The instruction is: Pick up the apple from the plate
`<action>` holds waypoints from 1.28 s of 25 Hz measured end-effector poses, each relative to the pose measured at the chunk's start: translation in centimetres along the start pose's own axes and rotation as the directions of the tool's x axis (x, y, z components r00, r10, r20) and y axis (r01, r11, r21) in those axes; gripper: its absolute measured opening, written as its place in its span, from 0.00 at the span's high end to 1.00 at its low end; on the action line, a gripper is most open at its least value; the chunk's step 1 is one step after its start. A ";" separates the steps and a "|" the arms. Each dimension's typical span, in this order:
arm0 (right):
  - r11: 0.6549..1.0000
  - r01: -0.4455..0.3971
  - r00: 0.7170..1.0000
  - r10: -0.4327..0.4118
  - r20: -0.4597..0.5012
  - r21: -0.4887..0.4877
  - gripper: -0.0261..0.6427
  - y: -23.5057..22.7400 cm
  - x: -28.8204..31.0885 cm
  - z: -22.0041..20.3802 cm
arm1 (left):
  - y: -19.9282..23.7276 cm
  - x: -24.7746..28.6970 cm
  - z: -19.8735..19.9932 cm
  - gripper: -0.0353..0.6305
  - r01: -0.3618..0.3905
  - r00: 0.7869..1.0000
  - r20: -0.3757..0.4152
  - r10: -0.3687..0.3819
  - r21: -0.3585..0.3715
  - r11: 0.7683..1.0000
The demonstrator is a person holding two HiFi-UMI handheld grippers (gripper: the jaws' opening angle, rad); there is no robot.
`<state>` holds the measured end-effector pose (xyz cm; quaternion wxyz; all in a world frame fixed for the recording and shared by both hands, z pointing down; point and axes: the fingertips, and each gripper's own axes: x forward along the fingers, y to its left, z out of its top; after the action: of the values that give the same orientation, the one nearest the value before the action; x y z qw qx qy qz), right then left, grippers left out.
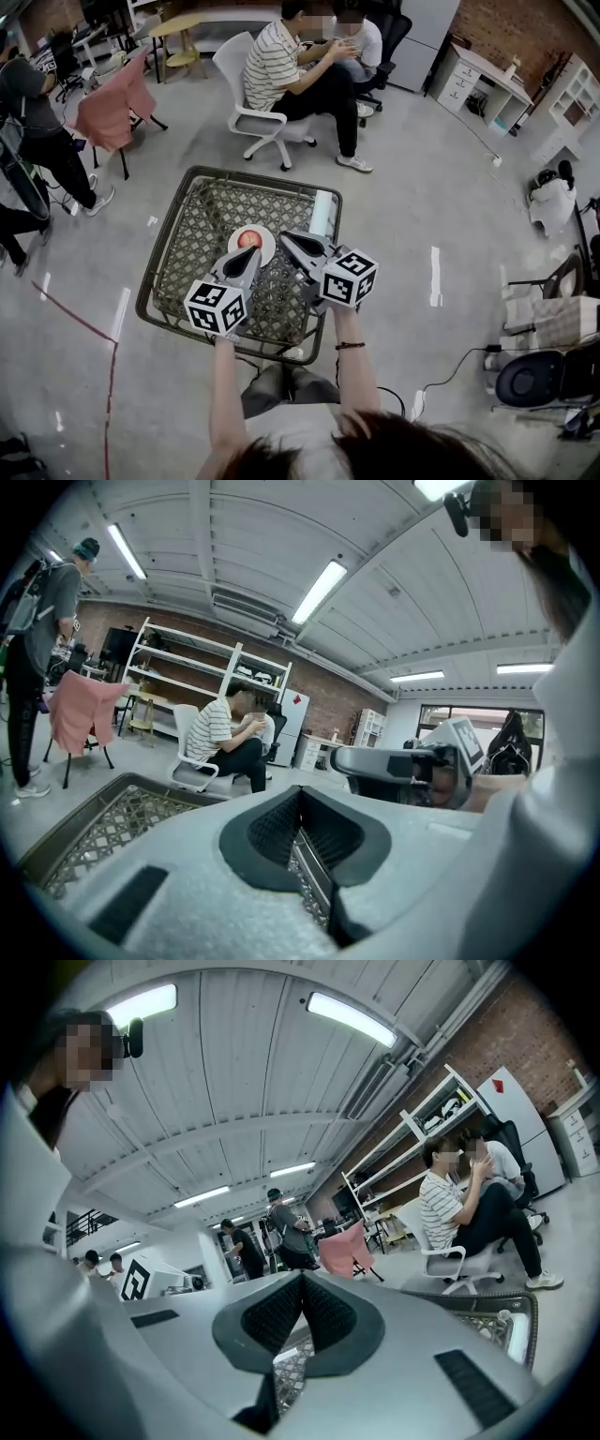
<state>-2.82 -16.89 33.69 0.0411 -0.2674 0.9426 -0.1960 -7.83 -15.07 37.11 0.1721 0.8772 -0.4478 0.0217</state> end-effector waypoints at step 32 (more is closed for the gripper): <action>0.996 -0.002 0.984 0.017 -0.175 0.085 0.95 -7.2 5.7 -9.9 | 8.7 4.2 -11.1 0.93 -0.150 0.970 -0.207 0.129 -0.091 0.984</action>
<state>-5.99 -22.04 45.80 -0.0299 -0.2425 0.9347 -0.2582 -10.91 -19.49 50.85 0.2607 0.8264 -0.4894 0.0980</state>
